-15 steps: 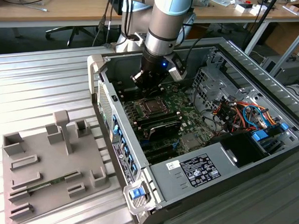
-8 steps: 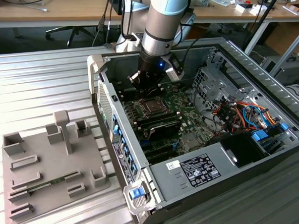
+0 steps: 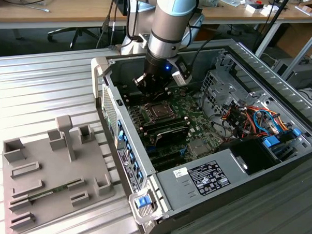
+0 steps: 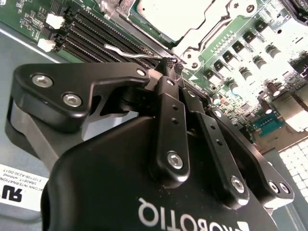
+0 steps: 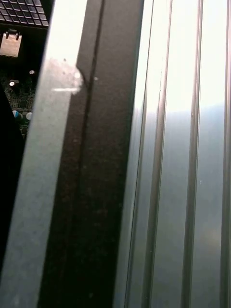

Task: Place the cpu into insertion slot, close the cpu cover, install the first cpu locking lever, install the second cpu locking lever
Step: 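Install the first cpu locking lever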

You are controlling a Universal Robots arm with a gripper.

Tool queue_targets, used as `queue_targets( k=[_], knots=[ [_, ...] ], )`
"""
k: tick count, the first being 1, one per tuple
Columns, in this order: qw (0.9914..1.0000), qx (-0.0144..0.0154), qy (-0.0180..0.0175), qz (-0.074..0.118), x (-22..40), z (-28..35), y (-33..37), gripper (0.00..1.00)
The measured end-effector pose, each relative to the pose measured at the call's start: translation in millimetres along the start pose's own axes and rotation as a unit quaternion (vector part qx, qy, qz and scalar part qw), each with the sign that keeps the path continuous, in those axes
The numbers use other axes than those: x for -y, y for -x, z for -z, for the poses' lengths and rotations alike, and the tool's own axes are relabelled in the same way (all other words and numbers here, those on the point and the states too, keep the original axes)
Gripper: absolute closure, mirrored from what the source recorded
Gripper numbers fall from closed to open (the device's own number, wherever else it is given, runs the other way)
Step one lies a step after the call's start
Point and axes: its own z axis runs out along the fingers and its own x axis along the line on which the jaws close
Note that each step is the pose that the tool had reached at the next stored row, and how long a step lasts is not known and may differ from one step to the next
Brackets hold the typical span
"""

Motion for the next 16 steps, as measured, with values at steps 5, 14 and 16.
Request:
queue_targets(
  k=[5, 14, 16],
  knots=[
    [1.0, 0.0, 0.0, 0.0, 0.0, 0.0, 0.0, 0.89],
    [1.0, 0.0, 0.0, 0.0, 0.2, -0.5, 4.9, 0.89],
    [1.0, 0.0, 0.0, 0.0, 0.5, -0.8, 7.0, 0.89]
  ],
)
